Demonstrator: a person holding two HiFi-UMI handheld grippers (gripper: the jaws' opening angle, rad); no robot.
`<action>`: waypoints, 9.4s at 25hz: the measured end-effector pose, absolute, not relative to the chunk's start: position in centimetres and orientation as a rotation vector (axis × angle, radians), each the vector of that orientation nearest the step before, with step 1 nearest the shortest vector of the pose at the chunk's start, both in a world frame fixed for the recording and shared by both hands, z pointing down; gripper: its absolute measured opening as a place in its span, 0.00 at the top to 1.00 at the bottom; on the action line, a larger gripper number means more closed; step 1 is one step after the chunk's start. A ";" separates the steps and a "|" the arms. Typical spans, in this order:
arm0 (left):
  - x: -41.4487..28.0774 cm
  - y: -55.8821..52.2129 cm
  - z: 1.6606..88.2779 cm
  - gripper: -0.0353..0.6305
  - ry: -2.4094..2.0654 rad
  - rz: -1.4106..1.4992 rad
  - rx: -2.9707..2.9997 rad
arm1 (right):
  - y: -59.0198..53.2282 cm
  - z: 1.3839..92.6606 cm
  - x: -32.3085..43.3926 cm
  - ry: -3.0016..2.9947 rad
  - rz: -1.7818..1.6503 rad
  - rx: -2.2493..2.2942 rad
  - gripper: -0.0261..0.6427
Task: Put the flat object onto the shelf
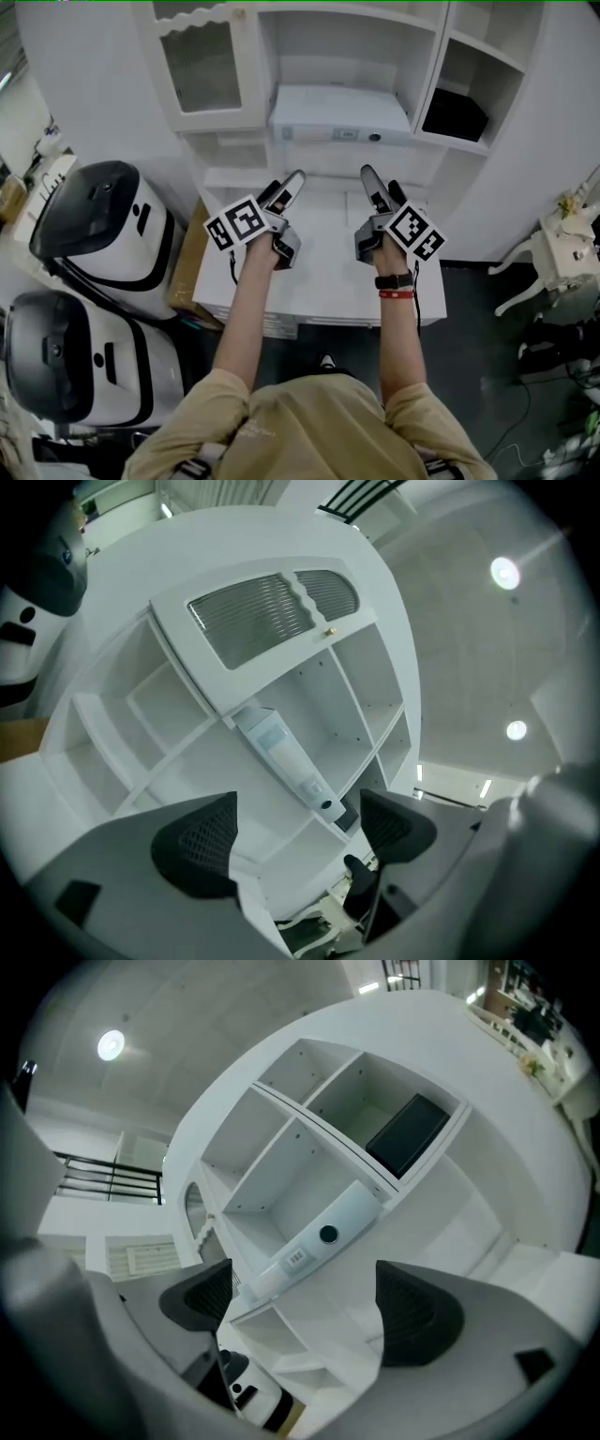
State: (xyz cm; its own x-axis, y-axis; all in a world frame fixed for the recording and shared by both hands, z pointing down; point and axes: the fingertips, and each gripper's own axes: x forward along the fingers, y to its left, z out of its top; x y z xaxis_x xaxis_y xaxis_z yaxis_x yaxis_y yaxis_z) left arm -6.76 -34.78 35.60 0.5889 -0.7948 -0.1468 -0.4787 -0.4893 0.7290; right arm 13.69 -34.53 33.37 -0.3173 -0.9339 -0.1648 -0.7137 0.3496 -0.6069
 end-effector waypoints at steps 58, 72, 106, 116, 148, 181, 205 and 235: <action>-3.4 -42.0 32.9 0.51 -1.754 -0.089 2.540 | -41.7 32.0 14.7 2.413 -0.130 -1.726 0.39; -3.5 -43.8 32.5 0.52 -1.792 -0.069 2.504 | -44.0 32.1 14.8 2.430 -0.154 -1.731 0.42; -3.3 -49.5 32.8 0.53 -1.739 0.008 2.503 | -48.0 32.1 15.6 2.430 -0.196 -1.797 0.46; -3.0 -51.1 32.8 0.53 -1.732 0.018 2.503 | -49.5 32.1 15.8 2.440 -0.200 -1.810 0.46; -2.6 -54.4 32.9 0.53 -1.715 0.117 2.509 | -51.9 32.0 16.0 2.436 -0.197 -1.854 0.46; -7.8 -36.2 36.6 0.63 -1.692 -0.008 2.586 | -35.1 37.4 12.5 2.444 -0.180 -1.865 0.59; -9.6 -25.8 46.3 0.79 -1.727 0.007 2.582 | -24.5 45.6 13.3 2.412 -0.122 -1.960 0.77; -9.4 -23.5 48.3 0.91 -1.740 0.005 2.579 | -22.1 46.5 12.2 2.430 -0.082 -1.976 0.89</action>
State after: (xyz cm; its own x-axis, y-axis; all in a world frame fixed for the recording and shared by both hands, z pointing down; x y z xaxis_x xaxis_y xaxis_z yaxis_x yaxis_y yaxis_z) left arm -9.44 -23.53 48.27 0.3743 -0.9271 0.0196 -0.9272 -0.3739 0.0236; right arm 12.16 -22.10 46.53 -0.2045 -0.9785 0.0258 -0.9781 0.2032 -0.0462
